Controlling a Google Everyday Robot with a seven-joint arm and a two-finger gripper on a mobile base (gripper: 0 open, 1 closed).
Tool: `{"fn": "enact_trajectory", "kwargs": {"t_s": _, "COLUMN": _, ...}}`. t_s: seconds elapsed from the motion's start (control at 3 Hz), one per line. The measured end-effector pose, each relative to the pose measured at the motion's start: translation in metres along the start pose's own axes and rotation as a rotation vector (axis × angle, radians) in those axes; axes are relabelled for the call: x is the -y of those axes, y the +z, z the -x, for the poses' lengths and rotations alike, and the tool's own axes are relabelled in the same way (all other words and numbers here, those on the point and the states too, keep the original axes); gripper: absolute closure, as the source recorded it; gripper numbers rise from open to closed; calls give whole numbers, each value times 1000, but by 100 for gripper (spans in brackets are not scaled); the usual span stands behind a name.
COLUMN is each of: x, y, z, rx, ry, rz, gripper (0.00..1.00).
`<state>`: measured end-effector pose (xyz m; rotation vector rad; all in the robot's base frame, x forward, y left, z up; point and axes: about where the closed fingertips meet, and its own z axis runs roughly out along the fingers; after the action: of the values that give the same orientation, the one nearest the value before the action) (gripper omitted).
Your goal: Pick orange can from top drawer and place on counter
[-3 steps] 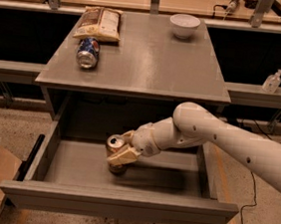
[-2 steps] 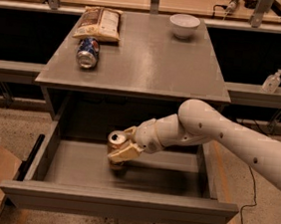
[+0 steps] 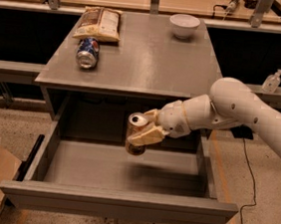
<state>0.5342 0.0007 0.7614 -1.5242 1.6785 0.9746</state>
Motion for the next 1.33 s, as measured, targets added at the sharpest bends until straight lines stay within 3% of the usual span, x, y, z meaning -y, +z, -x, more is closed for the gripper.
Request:
{"fn": "enact_trajectory", "kwargs": {"t_s": 0.33, "x": 4, "y": -55, "z": 26, "rx": -37, "ry": -32, "rz": 11, "gripper": 100}}
{"fn": "enact_trajectory", "kwargs": {"t_s": 0.67, "x": 18, "y": -100, "z": 54, "rx": -119, "ry": -79, "rz": 19, "gripper": 100}}
{"fn": "enact_trajectory", "kwargs": {"t_s": 1.0, "x": 44, "y": -123, "z": 70, "rx": -220, "ry": -81, "rz": 41, "gripper": 100}}
{"fn": "enact_trajectory", "kwargs": {"t_s": 1.33, "x": 56, "y": -146, "z": 92, "rx": -238, "ry": -120, "rz": -2, "gripper": 100}}
